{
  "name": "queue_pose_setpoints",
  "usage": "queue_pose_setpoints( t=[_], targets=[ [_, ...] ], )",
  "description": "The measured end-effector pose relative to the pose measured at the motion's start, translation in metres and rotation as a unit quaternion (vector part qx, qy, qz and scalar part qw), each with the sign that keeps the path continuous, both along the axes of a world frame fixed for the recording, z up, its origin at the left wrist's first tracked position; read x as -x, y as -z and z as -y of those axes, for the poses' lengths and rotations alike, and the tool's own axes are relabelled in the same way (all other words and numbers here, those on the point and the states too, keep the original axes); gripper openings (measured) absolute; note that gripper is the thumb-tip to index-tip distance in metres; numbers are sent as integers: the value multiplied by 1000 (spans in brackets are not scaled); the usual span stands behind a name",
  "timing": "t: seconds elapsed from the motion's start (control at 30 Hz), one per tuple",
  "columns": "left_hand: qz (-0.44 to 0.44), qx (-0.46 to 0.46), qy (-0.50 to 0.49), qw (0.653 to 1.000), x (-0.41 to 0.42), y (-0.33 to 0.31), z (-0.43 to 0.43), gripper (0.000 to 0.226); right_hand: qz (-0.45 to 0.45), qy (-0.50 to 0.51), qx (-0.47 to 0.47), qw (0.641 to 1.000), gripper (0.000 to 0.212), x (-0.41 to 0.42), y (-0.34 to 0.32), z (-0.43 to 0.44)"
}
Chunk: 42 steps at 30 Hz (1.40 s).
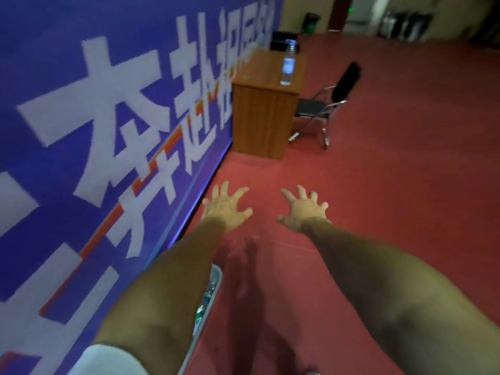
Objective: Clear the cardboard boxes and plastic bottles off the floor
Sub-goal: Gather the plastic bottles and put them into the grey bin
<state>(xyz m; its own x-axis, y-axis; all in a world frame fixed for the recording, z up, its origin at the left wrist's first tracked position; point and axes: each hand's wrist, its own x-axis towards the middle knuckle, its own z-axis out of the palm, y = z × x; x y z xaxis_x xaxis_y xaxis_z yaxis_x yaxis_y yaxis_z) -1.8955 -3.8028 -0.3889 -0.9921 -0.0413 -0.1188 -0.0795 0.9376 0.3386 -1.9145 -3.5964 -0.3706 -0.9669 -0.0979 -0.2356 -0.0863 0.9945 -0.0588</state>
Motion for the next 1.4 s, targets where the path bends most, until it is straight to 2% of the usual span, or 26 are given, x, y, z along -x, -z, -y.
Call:
queue_pose_setpoints(
  t=[0.37, 0.6, 0.8, 0.97, 1.23, 1.4],
  targets=[
    [-7, 14, 236, 972, 18, -27, -234, 63, -40, 225, 21, 973, 75, -51, -28, -224],
    [-28, 14, 317, 948, 1, -34, -411, 64, -48, 315, 17, 948, 74, -110, -35, -402],
    [-42, 14, 388, 921, -28, -41, -597, 64, -49, 395, 20, 917, 77, -176, -34, -570],
    [-40, 37, 475, 878, -63, -45, -750, 65, -36, 473, 26, 880, 79, -252, -28, -692],
    [-49, 44, 609, 791, -134, -45, -965, 63, -31, 617, 15, 786, 78, -380, -22, -852],
    [-39, 45, 674, 736, -174, -30, -1088, 64, -26, 677, 12, 735, 76, -425, -17, -946]
  ],
)
